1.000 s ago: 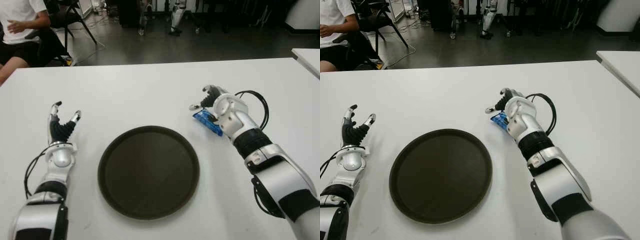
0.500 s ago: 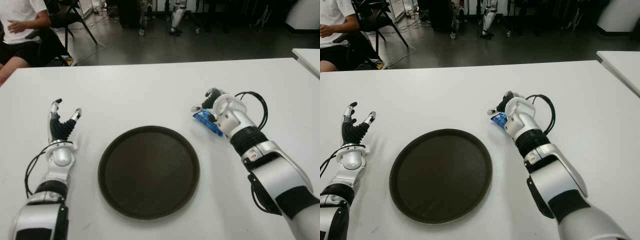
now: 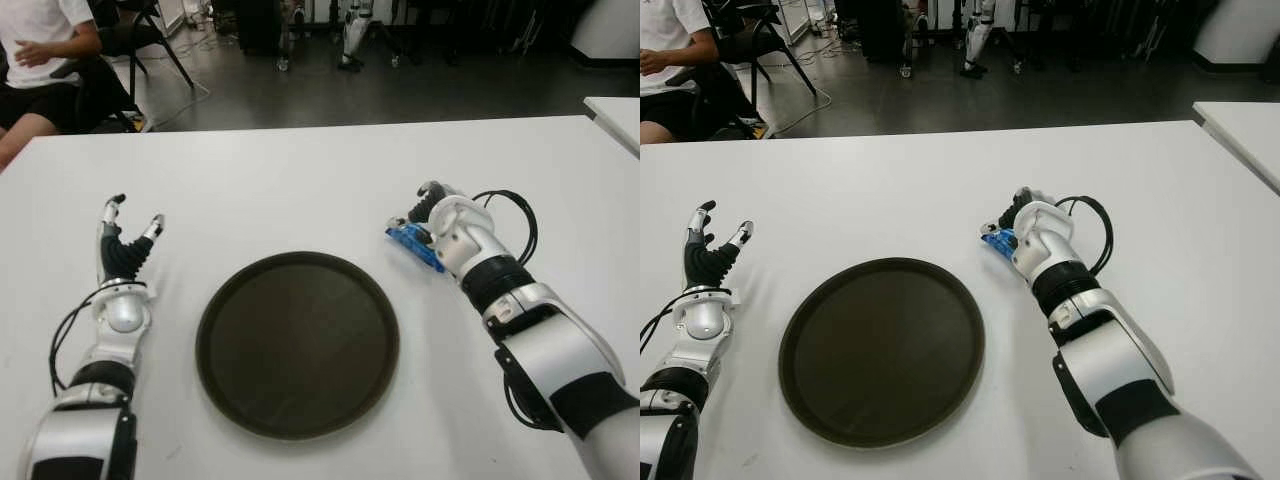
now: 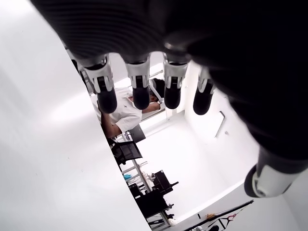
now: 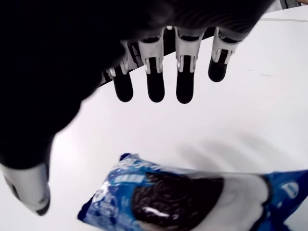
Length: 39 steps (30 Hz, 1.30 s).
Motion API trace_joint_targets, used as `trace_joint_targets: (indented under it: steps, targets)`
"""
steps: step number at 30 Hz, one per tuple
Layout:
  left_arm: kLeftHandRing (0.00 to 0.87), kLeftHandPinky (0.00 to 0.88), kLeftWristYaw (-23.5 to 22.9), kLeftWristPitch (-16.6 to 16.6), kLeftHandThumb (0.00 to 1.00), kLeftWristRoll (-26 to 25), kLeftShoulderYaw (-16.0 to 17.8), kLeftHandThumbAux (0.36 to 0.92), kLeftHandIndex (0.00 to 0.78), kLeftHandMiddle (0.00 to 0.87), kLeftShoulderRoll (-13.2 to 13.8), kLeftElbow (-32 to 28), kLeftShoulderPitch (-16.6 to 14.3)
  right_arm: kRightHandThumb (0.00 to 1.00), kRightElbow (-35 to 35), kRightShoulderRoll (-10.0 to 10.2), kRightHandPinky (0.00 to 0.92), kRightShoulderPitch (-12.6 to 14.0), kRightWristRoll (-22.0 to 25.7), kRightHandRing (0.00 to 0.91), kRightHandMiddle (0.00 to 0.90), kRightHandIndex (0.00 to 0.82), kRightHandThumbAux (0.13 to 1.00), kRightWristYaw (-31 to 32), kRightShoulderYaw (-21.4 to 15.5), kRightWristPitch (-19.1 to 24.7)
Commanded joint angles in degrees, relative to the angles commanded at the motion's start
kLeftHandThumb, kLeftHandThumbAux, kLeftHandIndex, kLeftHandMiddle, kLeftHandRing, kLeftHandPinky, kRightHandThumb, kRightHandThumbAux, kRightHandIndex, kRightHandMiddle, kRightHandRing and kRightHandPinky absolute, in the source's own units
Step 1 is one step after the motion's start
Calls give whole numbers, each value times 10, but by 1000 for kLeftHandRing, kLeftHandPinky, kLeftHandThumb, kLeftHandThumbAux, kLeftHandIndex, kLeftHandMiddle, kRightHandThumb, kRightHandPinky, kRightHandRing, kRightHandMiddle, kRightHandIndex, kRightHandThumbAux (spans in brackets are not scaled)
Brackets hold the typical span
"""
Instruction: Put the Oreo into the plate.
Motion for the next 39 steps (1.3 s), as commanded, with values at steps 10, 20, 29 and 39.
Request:
trace_joint_targets:
  steps: [10, 20, 29, 39]
  targets:
    - [0, 0, 5, 4, 0, 0, 1, 561, 26, 12, -3, -3, 0, 0, 9, -7, 65, 1, -7, 162, 183, 181, 606, -9, 12, -7]
    - [0, 0, 7, 7, 0, 2, 0, 553, 27, 10, -2, -2, -1, 0, 5, -15, 86, 9, -17, 168, 183, 182, 597, -23, 30, -9]
    - [0, 0, 1, 10, 0, -3, 2, 554, 10, 1, -2, -5, -1, 0, -12, -20, 144, 13, -25, 201, 205, 208, 612, -7, 37, 9]
    - [0, 0, 6, 2, 0, 3, -2, 546, 8, 0, -1, -9, 1, 0, -80, -37, 133, 46, -35, 195, 203, 202, 635, -2, 44, 29]
